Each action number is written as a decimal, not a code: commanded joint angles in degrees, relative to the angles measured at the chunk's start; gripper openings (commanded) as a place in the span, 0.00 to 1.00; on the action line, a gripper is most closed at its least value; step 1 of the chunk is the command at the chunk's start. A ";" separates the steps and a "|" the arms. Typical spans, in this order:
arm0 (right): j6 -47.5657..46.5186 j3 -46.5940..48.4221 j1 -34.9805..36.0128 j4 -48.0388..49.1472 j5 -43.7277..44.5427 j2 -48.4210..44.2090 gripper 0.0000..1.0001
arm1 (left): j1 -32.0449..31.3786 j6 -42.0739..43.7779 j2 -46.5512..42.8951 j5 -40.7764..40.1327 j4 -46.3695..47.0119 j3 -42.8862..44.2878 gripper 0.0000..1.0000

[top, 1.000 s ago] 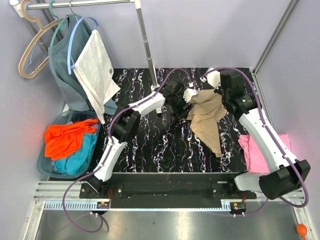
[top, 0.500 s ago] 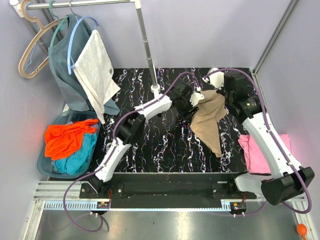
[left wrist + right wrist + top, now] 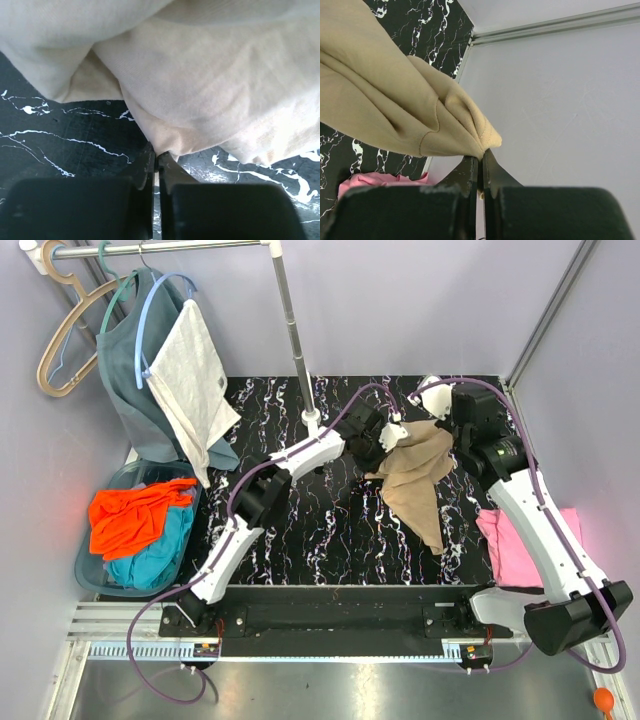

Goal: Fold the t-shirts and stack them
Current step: Flatten the tshirt out

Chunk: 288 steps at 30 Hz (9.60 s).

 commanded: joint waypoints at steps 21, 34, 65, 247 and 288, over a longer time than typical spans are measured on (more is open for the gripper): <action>7.75 10.72 -0.32 -0.68 -4.85 4.64 0.00 | -0.03 6.00 -42.72 -35.74 0.23 -17.53 0.00; 0.63 38.66 -0.94 5.73 1.56 18.16 0.00 | 6.54 17.87 -50.56 -51.93 2.87 -6.58 0.00; 13.73 55.02 6.27 -36.99 3.22 5.69 0.00 | 2.86 20.51 -82.11 -52.63 -1.97 -29.76 0.00; -3.67 39.29 -15.70 40.36 -0.90 75.66 0.98 | 25.28 46.17 -7.49 -43.76 22.11 -19.21 0.91; 21.54 -0.87 -15.79 20.85 -19.08 30.75 0.98 | 19.57 31.23 -38.95 -37.43 21.15 -50.32 0.96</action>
